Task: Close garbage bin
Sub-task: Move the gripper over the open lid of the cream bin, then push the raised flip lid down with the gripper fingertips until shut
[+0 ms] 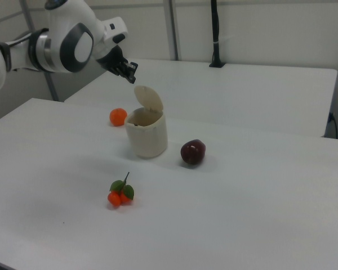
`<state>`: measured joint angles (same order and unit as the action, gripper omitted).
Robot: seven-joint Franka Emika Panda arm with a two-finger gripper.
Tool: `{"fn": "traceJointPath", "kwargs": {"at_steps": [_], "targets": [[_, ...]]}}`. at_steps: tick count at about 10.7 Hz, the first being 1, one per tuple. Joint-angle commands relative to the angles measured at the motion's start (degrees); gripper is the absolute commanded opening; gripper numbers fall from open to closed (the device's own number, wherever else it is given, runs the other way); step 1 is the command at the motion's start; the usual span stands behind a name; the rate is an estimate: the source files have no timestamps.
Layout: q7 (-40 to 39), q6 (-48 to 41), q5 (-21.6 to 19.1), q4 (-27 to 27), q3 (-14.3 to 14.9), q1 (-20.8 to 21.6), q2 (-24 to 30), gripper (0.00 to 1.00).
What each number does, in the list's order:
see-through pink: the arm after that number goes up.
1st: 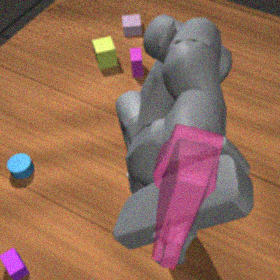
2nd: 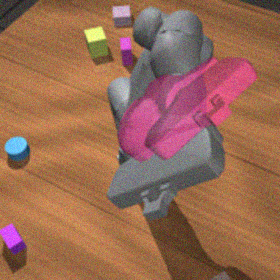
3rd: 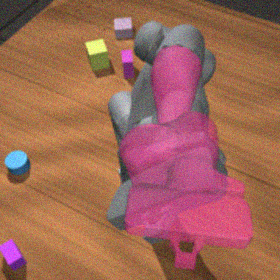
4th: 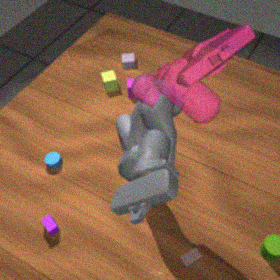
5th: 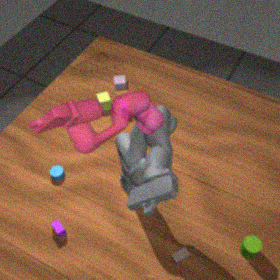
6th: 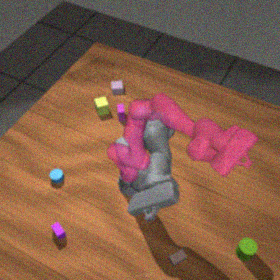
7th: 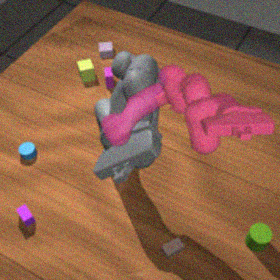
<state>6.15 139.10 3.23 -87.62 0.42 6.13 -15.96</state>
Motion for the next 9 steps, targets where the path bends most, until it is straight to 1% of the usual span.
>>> {"fn": "traceJointPath", "kwargs": {"at_steps": [1,2,5,7,9], "targets": [[1.23,11.69,0.02,0.08,0.38,0.11,-3.54,0.0],[1.23,15.99,0.02,0.0,0.38,0.02,-4.68,0.0],[1.14,23.65,0.02,0.0,0.38,-0.42,-7.76,0.0],[0.88,26.74,0.02,0.0,0.38,-0.42,-9.25,0.0],[0.62,27.63,0.11,0.0,0.38,-0.42,-10.22,0.0]]}}
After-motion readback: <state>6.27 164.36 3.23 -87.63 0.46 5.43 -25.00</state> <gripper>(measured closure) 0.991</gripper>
